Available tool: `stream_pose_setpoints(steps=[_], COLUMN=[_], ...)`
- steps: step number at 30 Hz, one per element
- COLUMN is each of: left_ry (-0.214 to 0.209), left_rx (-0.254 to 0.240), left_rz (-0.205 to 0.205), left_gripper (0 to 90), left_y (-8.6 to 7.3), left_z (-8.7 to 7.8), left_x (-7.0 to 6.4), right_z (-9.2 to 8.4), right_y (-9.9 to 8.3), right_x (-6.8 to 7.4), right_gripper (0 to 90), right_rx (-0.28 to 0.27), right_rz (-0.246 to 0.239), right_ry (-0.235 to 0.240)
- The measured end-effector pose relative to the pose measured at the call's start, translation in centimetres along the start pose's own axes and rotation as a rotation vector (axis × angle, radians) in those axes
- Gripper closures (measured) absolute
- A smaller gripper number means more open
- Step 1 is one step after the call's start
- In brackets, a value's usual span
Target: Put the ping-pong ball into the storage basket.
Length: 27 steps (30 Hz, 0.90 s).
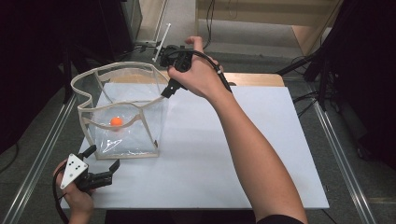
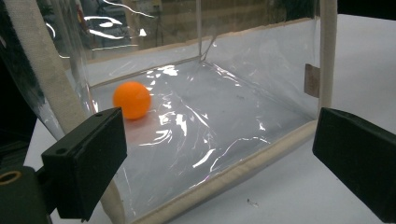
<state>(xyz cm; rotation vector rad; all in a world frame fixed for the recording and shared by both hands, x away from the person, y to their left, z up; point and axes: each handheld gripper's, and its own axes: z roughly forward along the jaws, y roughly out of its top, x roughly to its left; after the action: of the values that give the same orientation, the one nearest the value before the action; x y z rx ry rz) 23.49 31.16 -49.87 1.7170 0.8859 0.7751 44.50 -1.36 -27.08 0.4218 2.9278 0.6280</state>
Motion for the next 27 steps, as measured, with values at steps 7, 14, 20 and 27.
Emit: stream_pose_setpoints(steps=[7, 14, 20, 27], left_ry=[0.0, 0.0, 0.0, 0.0], left_rx=[-0.001, 0.0, -0.001, 0.001], left_rz=[-0.003, -0.003, -0.003, -0.003], left_gripper=[3.6, 3.6, 3.6, 3.6], left_y=[0.0, 0.0, 0.0, 0.0], left_z=[0.0, 0.0, 0.0, 0.0], left_x=[0.0, -0.1, 0.0, 0.0], right_z=[0.3, 1.2, 1.9, 2.8], right_y=[-1.5, -2.9, -4.0, -5.0], right_x=[0.1, 0.2, 0.3, 0.7], right_gripper=[0.0, 0.0, 0.0, 0.0], right_rx=[0.007, 0.016, 0.023, 0.022], right_rz=[0.011, 0.027, 0.036, 0.033], right_ry=[-0.006, 0.001, 0.008, 0.017])
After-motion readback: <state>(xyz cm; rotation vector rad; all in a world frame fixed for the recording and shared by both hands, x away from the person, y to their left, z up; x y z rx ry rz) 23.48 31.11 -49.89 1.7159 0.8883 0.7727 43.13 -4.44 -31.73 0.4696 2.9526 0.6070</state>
